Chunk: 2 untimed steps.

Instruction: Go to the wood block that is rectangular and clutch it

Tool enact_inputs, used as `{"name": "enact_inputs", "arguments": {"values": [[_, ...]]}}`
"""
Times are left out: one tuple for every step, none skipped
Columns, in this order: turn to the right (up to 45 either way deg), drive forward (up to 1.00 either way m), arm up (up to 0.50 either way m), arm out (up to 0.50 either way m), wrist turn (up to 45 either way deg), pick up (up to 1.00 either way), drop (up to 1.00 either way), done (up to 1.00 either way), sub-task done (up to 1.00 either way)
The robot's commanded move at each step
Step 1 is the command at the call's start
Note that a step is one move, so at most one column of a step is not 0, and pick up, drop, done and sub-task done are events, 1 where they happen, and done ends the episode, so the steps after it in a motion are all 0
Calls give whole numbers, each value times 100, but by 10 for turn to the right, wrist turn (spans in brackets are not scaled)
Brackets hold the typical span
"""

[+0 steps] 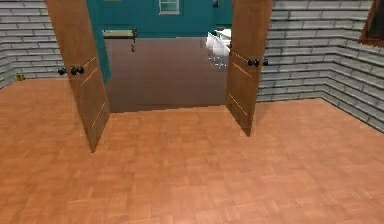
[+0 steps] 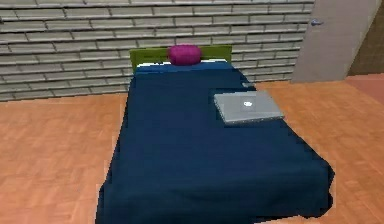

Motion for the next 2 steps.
{"name": "enact_inputs", "arguments": {"values": [[-450,0,0,0,0,0,0,0,0],[0,100,0,0,0,0,0,0,0]]}}
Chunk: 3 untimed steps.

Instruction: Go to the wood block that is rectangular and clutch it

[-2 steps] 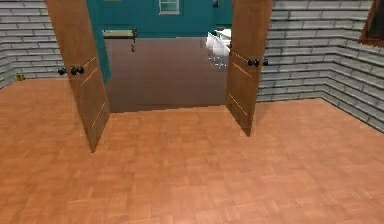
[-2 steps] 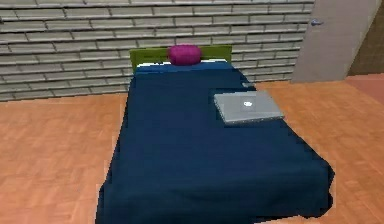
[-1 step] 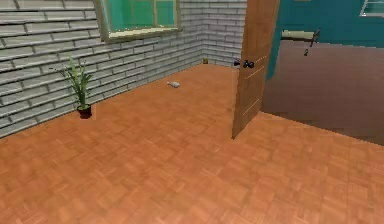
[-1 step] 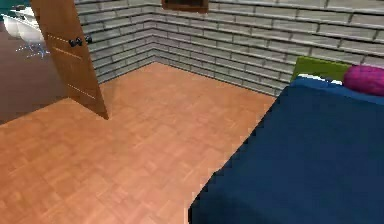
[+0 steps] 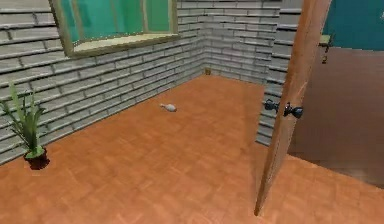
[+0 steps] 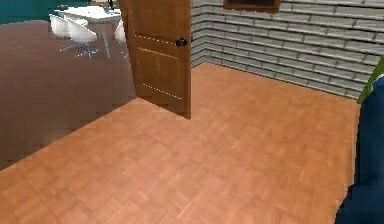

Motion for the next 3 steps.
{"name": "enact_inputs", "arguments": {"values": [[-30,0,0,0,0,0,0,0,0],[0,100,0,0,0,0,0,0,0],[-30,0,0,0,0,0,0,0,0]]}}
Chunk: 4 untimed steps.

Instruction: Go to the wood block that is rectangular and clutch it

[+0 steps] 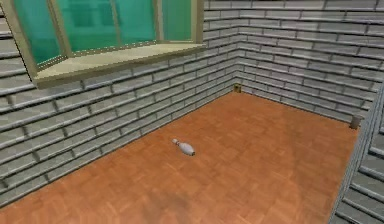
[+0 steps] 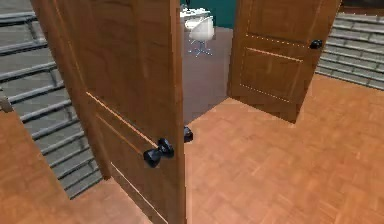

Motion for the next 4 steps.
{"name": "enact_inputs", "arguments": {"values": [[0,20,0,0,0,0,0,0,0],[270,0,0,0,0,0,0,0,0],[0,95,0,0,0,0,0,0,0],[150,0,0,0,0,0,0,0,0]]}}
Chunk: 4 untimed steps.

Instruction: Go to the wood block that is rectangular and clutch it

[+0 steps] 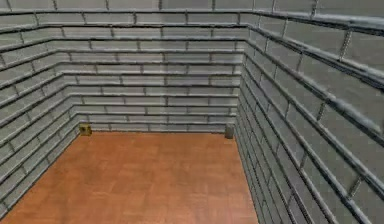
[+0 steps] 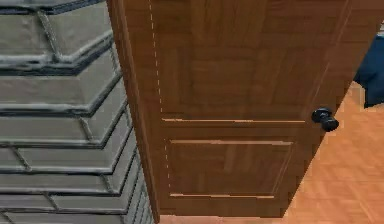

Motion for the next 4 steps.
{"name": "enact_inputs", "arguments": {"values": [[0,100,0,0,0,0,0,0,0],[30,0,0,0,0,0,0,0,0],[0,40,0,0,0,0,0,0,0],[-450,0,0,0,0,0,0,0,0]]}}
